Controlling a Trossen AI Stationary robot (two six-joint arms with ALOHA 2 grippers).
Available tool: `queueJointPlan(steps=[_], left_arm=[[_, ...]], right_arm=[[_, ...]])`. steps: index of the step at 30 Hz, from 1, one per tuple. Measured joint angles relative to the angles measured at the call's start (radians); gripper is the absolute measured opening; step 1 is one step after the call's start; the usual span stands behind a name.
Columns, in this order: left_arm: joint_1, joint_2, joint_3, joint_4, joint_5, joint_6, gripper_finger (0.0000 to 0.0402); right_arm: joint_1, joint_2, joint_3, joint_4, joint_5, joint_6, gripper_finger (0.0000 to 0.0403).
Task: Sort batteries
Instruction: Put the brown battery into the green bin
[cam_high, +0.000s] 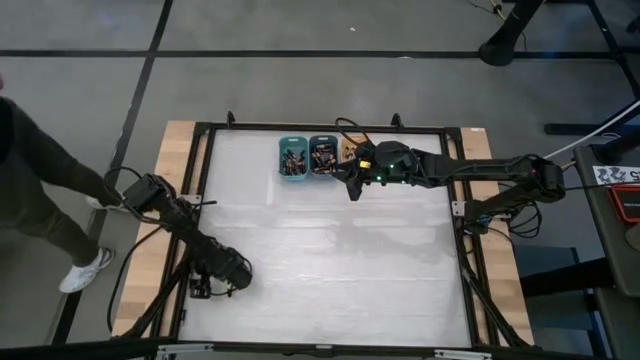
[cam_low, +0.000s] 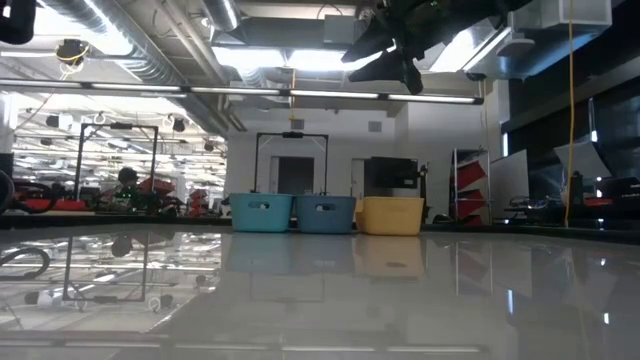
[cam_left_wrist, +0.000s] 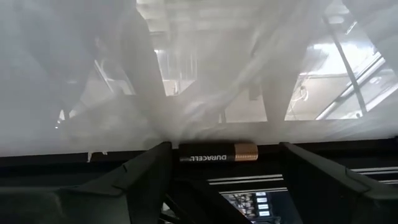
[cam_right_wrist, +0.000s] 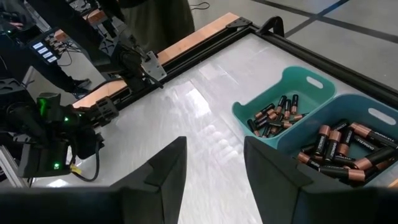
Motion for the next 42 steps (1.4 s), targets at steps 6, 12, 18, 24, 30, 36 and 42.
queueJointPlan(steps=[6,12,18,24,30,36,42], left_arm=[[-0.001,0.014,0.0,0.008,0.001,-0.022,0.0279],[-0.002,0.016,0.019,-0.026,-0.019,-0.021,0.0279],[-0.001,0.016,0.034,-0.043,-0.034,0.029,0.0279],[-0.019,0.016,0.034,-0.046,-0.03,0.054,0.0279],[-0.069,0.016,0.034,-0.04,-0.031,0.054,0.0279],[-0.082,0.044,0.037,-0.018,-0.027,0.01,0.0278],[-0.081,0.118,0.039,-0.037,-0.016,0.026,0.0254]], right_arm=[[0.0,0.0,0.0,0.0,0.0,0.002,0.016],[0.0,0.0,0.0,0.0,0.0,0.002,0.016],[0.0,0.0,0.0,0.0,0.0,0.002,0.016],[0.0,0.0,0.0,0.0,0.0,0.002,0.016],[0.0,0.0,0.0,0.0,0.0,0.002,0.016],[0.0,0.0,0.0,-0.001,0.0,-0.007,0.016],[0.0,0.0,0.0,-0.001,0.0,-0.013,0.016]])
